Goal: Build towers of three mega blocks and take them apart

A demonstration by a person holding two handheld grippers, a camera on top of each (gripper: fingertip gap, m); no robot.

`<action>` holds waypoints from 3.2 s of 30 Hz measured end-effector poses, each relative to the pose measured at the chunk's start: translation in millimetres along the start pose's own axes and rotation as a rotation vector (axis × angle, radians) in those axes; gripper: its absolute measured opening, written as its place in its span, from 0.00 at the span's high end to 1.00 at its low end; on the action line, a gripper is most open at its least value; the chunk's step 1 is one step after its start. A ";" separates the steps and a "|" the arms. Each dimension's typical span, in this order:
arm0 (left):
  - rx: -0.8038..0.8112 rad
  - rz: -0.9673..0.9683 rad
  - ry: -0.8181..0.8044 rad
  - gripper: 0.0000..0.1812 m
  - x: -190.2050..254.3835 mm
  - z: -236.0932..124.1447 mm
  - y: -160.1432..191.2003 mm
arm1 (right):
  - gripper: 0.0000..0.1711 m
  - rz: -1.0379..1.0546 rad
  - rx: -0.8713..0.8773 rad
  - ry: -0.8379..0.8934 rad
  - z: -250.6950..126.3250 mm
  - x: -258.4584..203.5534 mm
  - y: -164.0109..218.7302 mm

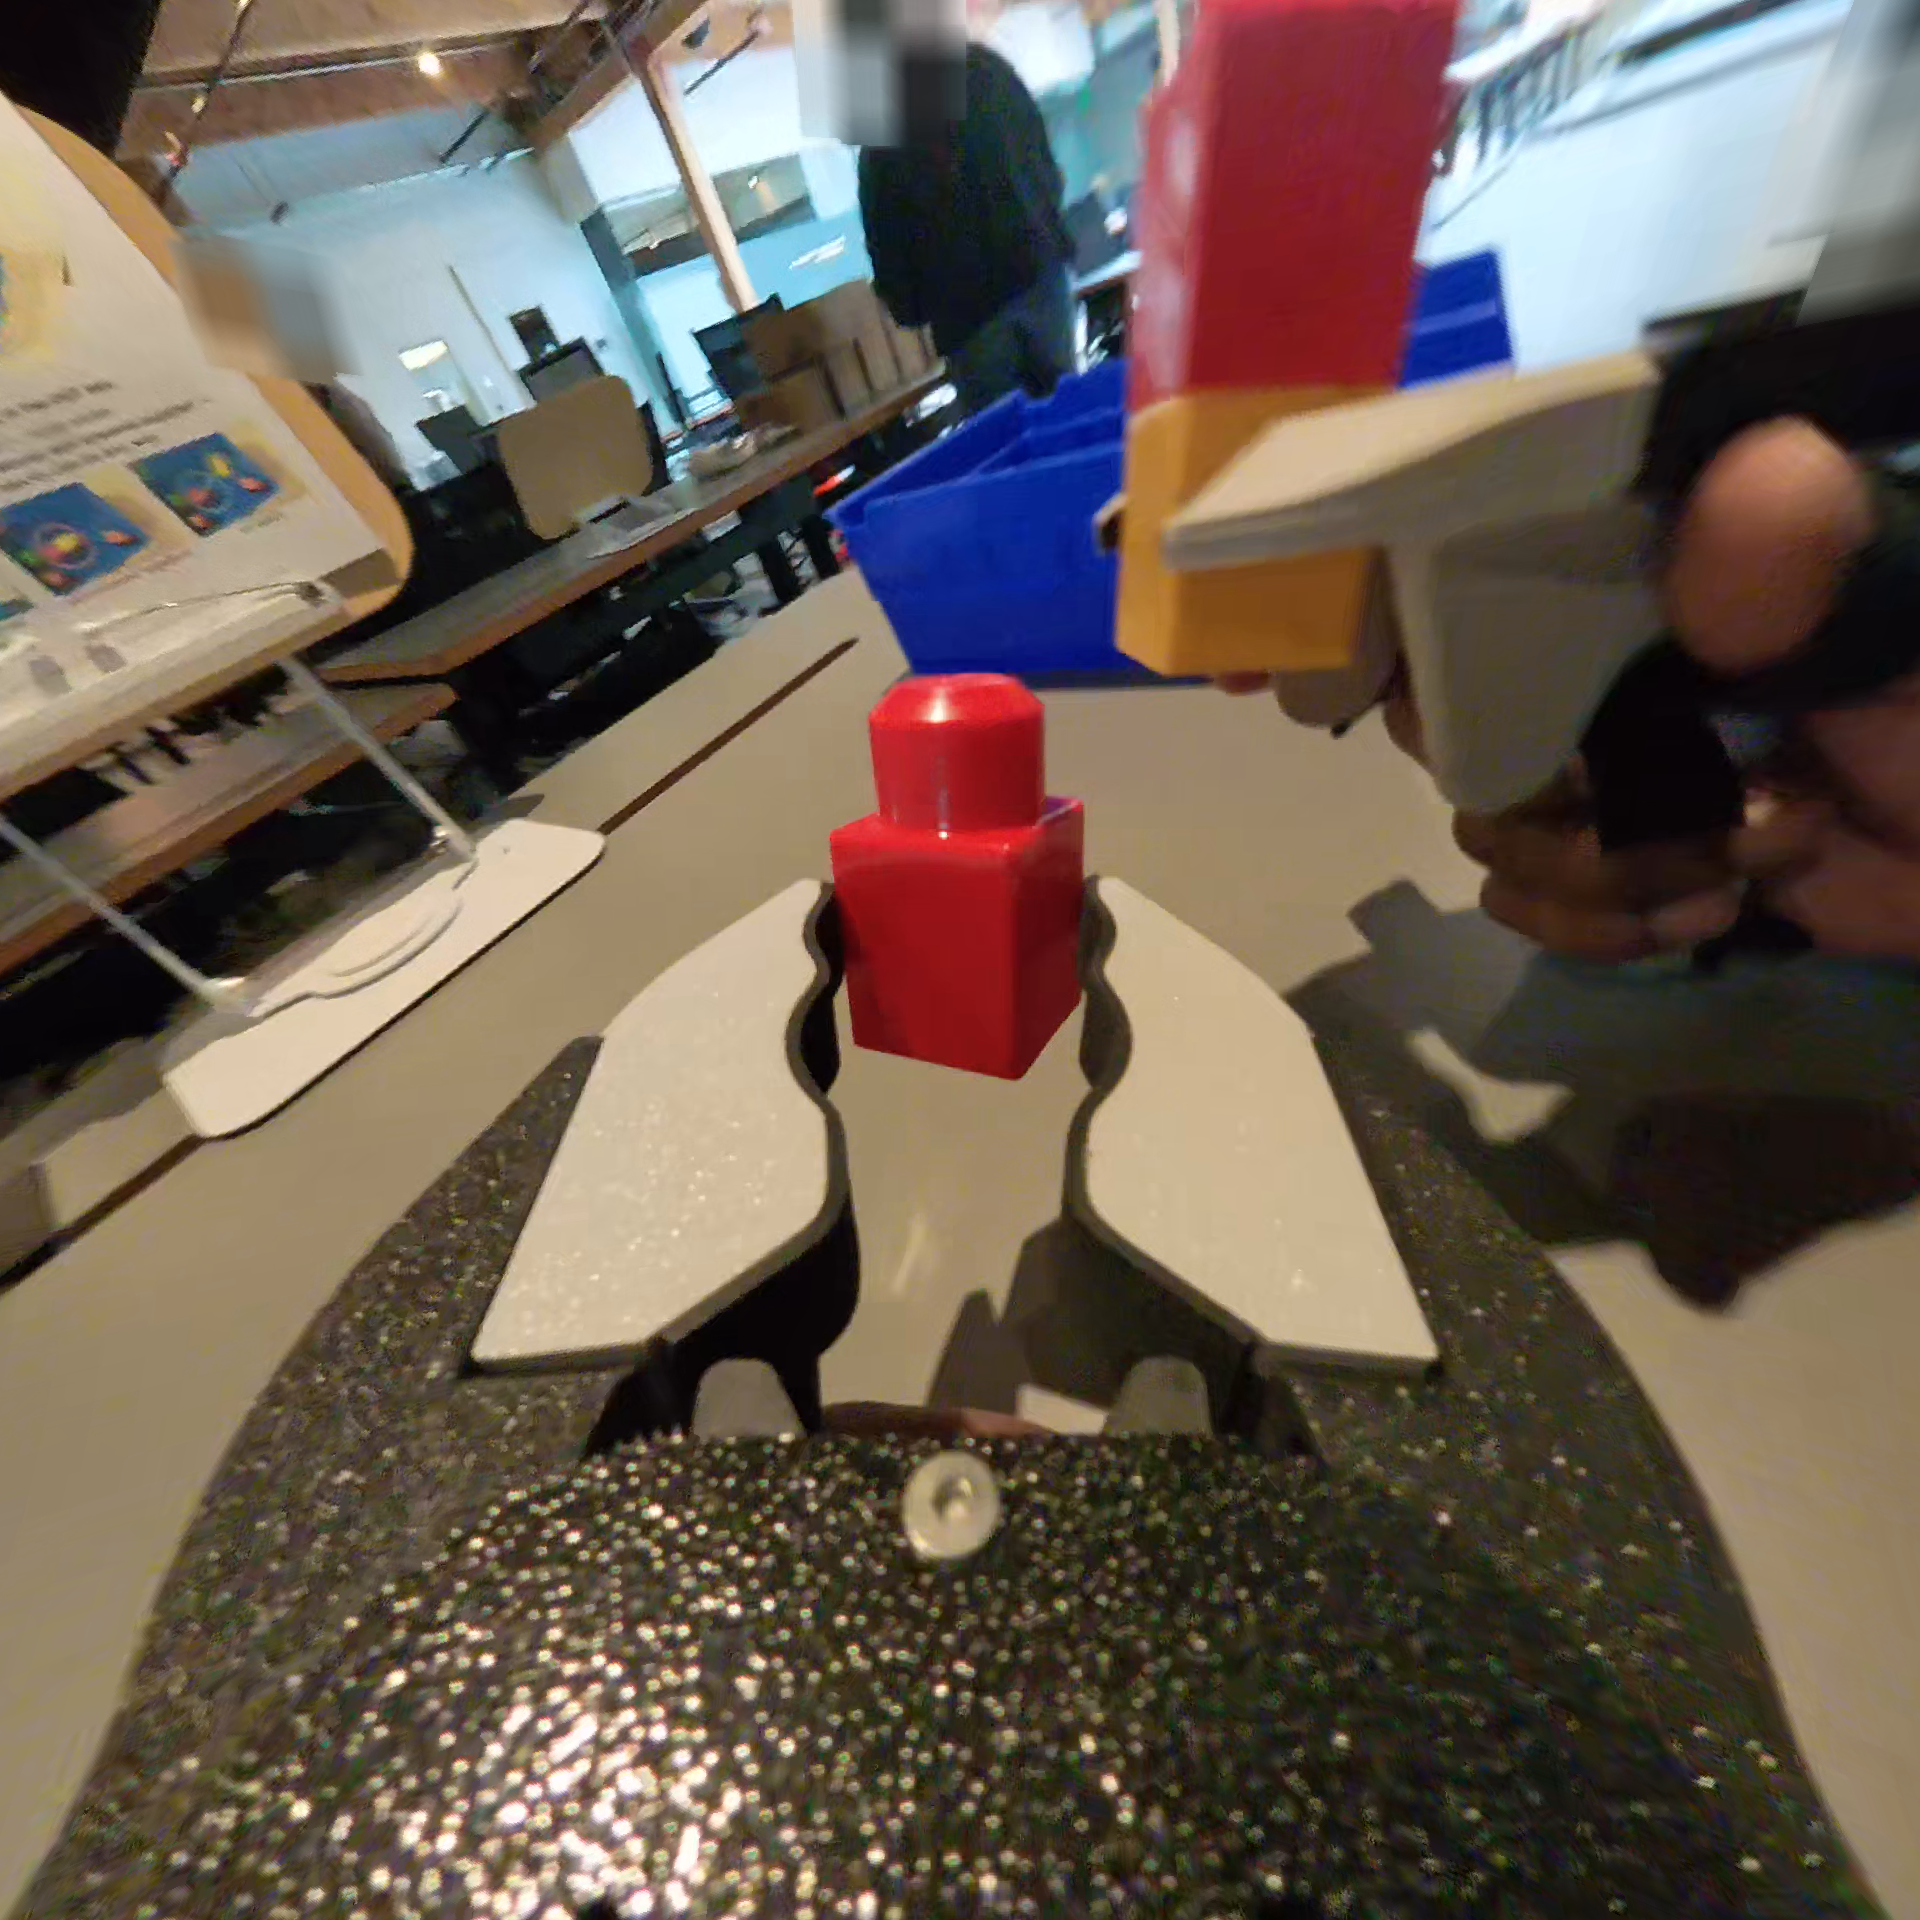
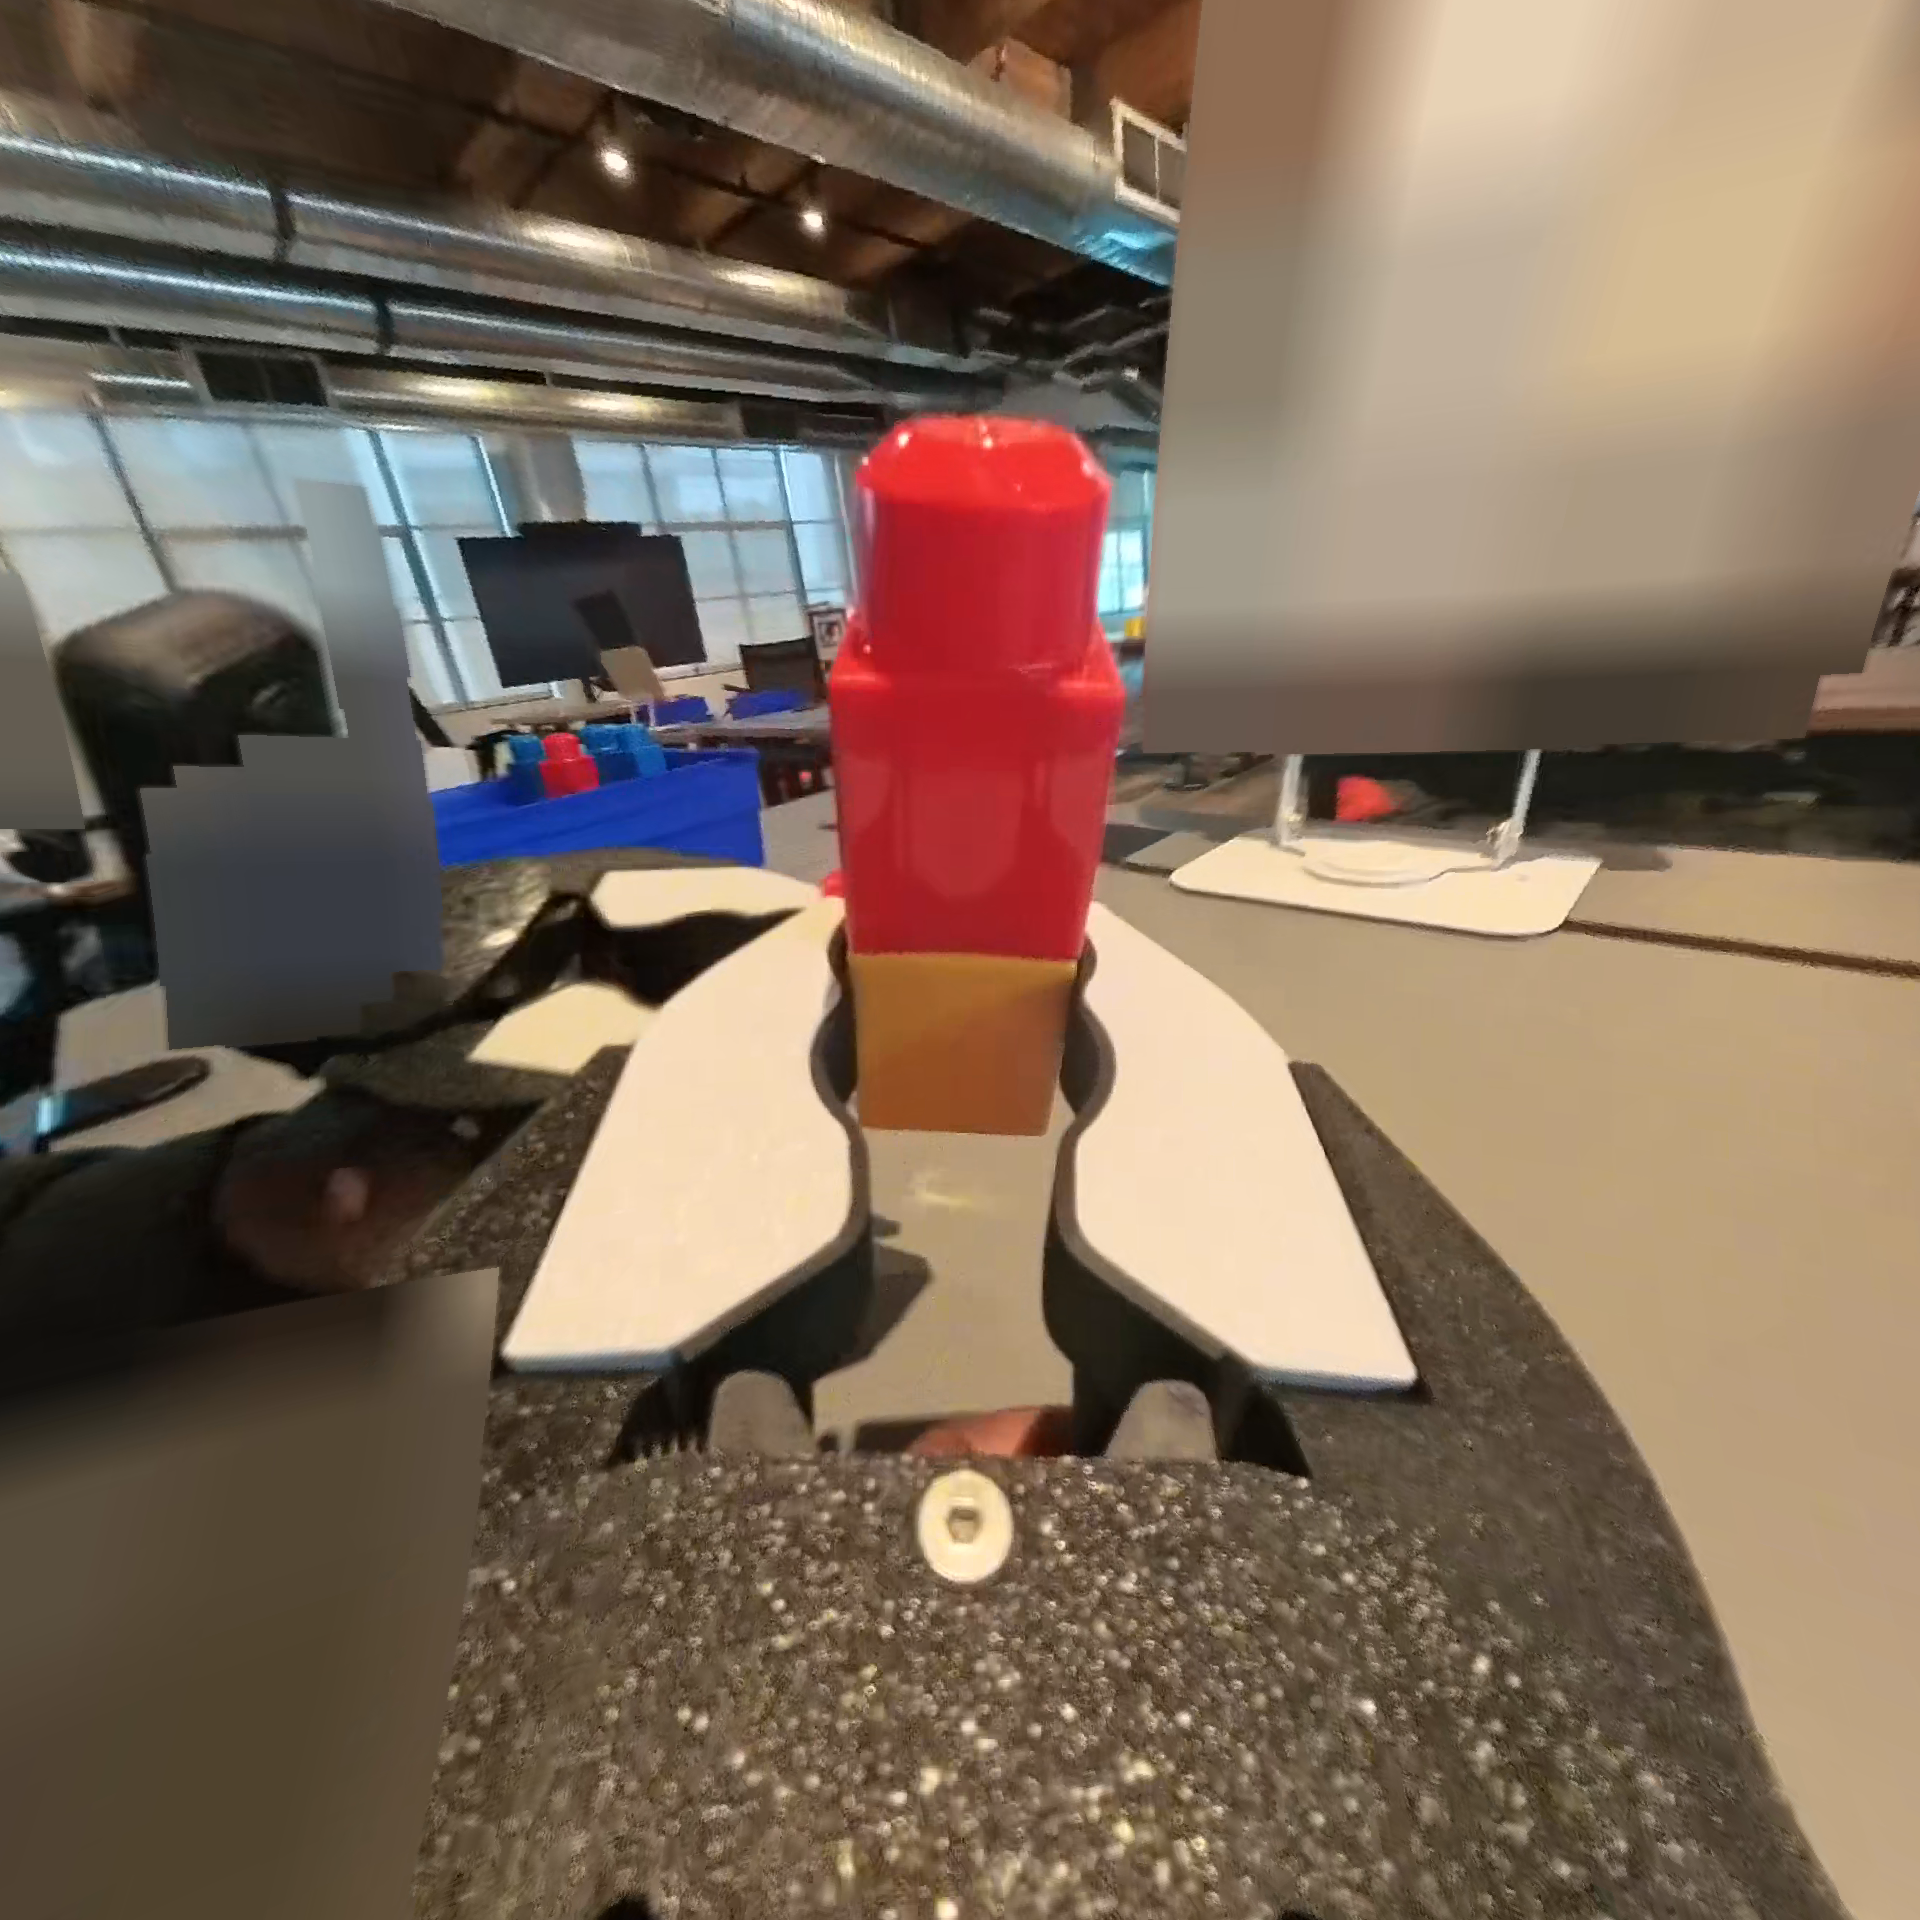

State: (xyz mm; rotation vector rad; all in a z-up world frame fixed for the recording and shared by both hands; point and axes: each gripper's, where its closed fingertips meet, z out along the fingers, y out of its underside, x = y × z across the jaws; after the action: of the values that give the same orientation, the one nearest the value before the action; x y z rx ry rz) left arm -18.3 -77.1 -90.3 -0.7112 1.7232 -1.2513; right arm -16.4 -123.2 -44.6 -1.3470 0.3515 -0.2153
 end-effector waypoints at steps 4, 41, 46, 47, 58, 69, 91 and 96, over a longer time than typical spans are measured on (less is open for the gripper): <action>0.030 -0.058 0.093 0.76 8.0 40.0 -34.6 | 0.79 -0.110 0.084 0.020 -26.8 -15.7 -22.0; 0.205 -0.526 0.585 0.73 41.1 112.0 -114.8 | 0.79 0.068 0.036 0.180 -81.2 59.9 -12.8; 0.215 -0.364 0.755 0.68 62.2 40.8 -108.8 | 0.79 -0.071 -0.158 0.045 -56.2 21.9 16.6; 0.169 -0.274 0.763 0.67 72.3 35.6 -101.1 | 0.79 -0.074 -0.168 0.013 -52.9 12.9 19.2; 0.052 -0.192 0.821 0.74 104.9 7.7 -68.8 | 0.79 -0.148 -0.254 -0.104 -37.6 -31.0 36.9; 0.102 -0.578 0.518 0.74 43.1 15.4 -40.4 | 0.79 -0.888 -0.488 0.150 -38.1 -8.7 54.0; -0.020 -0.349 0.306 0.74 36.7 26.5 -9.5 | 0.71 -0.207 -0.258 0.597 -122.3 214.4 -66.9; 0.087 -0.112 0.129 0.74 22.7 20.8 -28.1 | 0.74 -0.311 -0.352 0.138 -63.4 81.9 -66.4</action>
State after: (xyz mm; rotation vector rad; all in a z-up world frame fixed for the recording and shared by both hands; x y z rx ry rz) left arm -11.4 -114.6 -73.4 -0.6963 1.7406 -1.4684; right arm 39.5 -223.9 -1.3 -1.7387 0.3031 -0.5262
